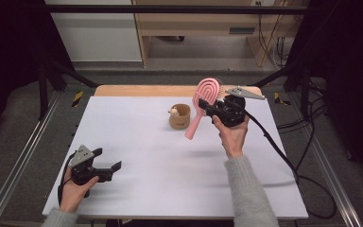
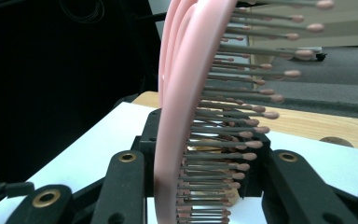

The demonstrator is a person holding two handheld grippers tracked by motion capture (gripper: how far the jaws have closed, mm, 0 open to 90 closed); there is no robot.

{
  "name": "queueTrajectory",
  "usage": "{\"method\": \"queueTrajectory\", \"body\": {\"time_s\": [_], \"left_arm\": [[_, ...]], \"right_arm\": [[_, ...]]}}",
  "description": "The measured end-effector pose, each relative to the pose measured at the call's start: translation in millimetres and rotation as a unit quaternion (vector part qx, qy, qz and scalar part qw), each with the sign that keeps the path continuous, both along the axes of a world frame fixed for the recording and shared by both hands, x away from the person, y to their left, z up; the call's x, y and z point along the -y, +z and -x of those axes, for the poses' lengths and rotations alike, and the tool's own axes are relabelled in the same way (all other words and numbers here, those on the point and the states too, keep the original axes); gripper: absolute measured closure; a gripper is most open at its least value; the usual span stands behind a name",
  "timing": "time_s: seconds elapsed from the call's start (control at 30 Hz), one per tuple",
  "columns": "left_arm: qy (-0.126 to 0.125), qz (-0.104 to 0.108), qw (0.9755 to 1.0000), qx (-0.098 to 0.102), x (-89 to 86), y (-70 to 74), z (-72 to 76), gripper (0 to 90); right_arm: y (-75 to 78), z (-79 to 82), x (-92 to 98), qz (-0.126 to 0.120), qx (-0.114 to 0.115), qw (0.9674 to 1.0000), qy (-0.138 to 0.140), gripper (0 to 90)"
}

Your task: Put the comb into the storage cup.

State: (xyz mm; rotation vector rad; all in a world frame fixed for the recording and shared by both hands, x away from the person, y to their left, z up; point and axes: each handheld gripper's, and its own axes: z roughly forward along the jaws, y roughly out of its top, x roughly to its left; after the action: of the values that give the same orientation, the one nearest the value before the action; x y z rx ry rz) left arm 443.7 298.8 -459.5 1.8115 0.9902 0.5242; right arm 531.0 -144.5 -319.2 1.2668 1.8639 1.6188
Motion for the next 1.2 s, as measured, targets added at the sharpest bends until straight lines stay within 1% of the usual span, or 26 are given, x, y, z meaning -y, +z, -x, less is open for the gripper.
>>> {"method": "queueTrajectory", "body": {"time_s": [0.13,0.37,0.7,0.87,1.2], "left_arm": [[0.000,0.002,1.0000,0.000,-0.6,0.1,0.0,2.3],[0.001,0.002,1.0000,0.001,-1.1,0.1,0.0,2.3],[0.000,0.003,1.0000,-0.001,-1.8,-0.5,-0.3,2.3],[-0.002,0.002,1.0000,-0.003,-1.5,-1.2,-0.5,2.3],[-0.003,0.001,1.0000,-0.005,-1.2,-2.1,-0.8,2.3]], "right_arm": [[1.9,-4.3,-2.0,0.003,0.003,1.0000,-0.005,62.6],[6.6,-12.1,-4.9,0.000,0.008,0.9999,-0.012,62.6],[7.5,-23.6,-7.2,0.009,0.009,0.9995,-0.029,62.6],[6.8,-29.1,-8.6,0.008,0.006,0.9993,-0.035,62.6],[11.1,-38.4,-9.7,0.009,0.012,0.9987,-0.049,62.5]]}}
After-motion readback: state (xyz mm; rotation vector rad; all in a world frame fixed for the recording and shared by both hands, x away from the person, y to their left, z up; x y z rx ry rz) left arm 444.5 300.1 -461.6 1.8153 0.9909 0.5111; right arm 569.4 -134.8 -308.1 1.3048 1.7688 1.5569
